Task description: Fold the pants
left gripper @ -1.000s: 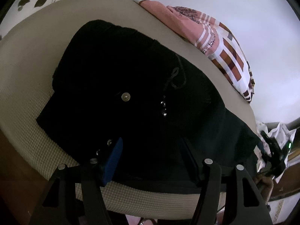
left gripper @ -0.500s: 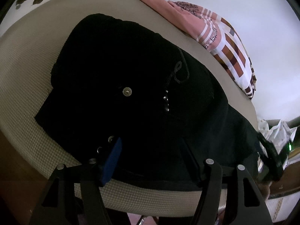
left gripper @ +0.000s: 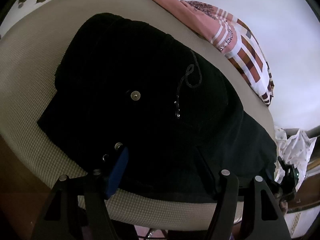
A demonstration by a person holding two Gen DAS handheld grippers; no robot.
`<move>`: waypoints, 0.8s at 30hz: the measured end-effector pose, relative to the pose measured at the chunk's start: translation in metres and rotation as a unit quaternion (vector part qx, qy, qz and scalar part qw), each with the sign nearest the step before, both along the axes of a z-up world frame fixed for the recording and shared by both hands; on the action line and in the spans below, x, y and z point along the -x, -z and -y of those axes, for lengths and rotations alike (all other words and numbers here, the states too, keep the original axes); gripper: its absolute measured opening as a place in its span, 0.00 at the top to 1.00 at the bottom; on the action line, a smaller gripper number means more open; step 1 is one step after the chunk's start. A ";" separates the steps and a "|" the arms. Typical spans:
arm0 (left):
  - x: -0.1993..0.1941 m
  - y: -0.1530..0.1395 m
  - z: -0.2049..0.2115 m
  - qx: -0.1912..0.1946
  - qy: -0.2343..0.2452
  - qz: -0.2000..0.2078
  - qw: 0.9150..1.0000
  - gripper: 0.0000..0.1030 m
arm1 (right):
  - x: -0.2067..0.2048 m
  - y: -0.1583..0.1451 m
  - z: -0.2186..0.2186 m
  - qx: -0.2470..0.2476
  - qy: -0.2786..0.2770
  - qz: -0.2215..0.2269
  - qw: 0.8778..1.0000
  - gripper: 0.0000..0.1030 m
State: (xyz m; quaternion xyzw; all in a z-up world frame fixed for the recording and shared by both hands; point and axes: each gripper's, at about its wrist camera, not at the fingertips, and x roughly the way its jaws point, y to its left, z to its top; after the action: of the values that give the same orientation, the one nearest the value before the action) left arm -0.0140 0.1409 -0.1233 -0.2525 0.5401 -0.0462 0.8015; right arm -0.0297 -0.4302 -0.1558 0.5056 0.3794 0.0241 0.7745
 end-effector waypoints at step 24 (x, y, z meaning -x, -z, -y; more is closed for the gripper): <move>0.001 0.000 0.000 0.001 0.004 -0.004 1.000 0.30 | 0.014 0.006 -0.042 -0.022 -0.019 -0.015 0.999 0.24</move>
State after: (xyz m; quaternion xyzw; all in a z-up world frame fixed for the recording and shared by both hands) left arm -0.0154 0.1410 -0.1237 -0.2509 0.5443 -0.0492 0.7990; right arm -0.0438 -0.3883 -0.1620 0.5155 0.3997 0.0401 0.7569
